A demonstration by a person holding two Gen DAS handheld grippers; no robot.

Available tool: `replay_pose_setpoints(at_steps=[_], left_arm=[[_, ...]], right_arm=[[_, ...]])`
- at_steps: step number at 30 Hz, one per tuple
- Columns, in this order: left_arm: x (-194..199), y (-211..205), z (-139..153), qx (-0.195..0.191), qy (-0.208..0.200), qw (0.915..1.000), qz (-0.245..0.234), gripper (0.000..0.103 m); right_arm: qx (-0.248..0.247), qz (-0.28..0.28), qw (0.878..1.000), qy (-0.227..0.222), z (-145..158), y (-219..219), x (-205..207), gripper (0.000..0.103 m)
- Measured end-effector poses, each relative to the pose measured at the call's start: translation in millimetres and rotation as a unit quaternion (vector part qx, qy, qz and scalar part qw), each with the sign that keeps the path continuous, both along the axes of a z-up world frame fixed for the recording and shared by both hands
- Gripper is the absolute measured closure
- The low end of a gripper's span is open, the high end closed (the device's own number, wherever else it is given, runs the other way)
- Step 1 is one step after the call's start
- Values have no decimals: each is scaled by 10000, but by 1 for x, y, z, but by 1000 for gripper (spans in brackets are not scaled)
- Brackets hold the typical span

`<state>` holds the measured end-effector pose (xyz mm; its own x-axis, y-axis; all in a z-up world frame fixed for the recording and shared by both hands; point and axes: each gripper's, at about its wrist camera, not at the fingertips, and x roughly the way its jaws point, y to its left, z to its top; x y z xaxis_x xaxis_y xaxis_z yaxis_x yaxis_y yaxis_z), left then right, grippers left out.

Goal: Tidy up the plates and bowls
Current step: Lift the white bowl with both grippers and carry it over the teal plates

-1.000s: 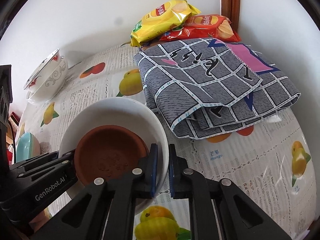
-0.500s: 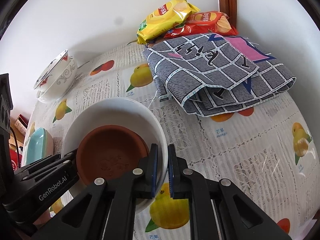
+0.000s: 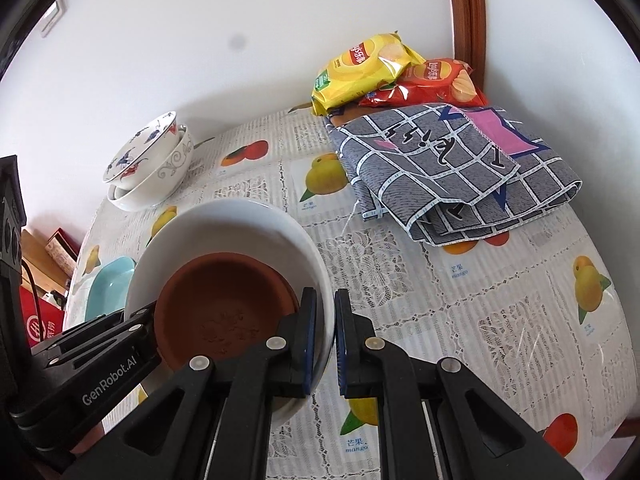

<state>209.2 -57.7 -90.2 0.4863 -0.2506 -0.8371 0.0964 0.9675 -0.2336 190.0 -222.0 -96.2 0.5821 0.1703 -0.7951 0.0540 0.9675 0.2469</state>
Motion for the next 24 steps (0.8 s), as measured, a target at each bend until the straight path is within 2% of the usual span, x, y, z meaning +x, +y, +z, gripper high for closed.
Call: replay_pose_setpoints(at_steps=[24], left_arm=[[-15,56,19,35,-166,9992,373,93]], right_arm=[[69,370,9992,-154,19,53,-3,94]])
